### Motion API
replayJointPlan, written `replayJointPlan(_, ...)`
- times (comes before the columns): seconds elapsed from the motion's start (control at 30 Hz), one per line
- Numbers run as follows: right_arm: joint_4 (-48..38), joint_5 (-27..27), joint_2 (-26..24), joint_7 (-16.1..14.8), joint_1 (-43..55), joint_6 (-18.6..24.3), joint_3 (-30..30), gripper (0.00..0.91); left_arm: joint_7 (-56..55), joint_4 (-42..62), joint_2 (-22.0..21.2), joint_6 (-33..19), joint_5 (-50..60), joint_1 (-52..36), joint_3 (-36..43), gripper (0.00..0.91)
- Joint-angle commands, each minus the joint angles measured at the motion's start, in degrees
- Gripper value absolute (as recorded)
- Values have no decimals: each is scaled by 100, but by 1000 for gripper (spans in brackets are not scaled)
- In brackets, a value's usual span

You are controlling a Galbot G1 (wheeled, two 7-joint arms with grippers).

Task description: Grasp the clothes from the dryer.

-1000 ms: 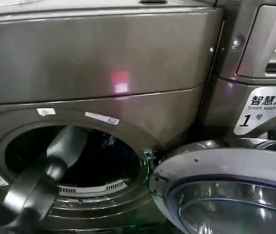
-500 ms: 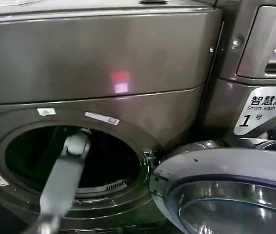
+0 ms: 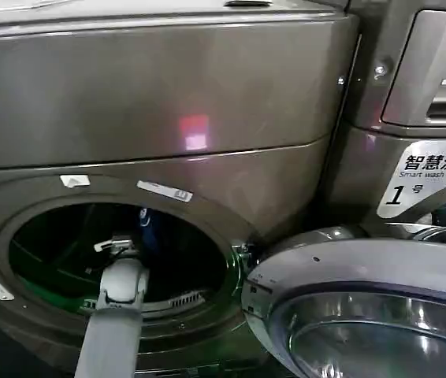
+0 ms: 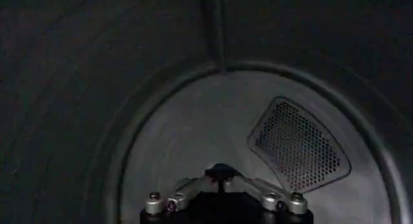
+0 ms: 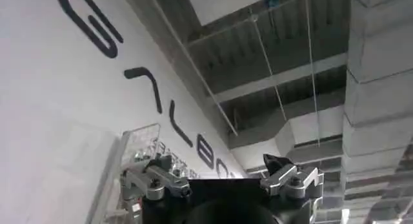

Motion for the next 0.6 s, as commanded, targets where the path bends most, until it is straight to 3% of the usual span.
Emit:
replayJointPlan(0.03, -13, 5, 3, 29, -5, 45, 2, 907, -153, -281, -78, 31, -141, 149, -23, 0)
replayJointPlan(0.6, -9, -23, 6, -73, 27, -111, 71, 907, -69, -286, -97, 101, -79, 139, -8, 0)
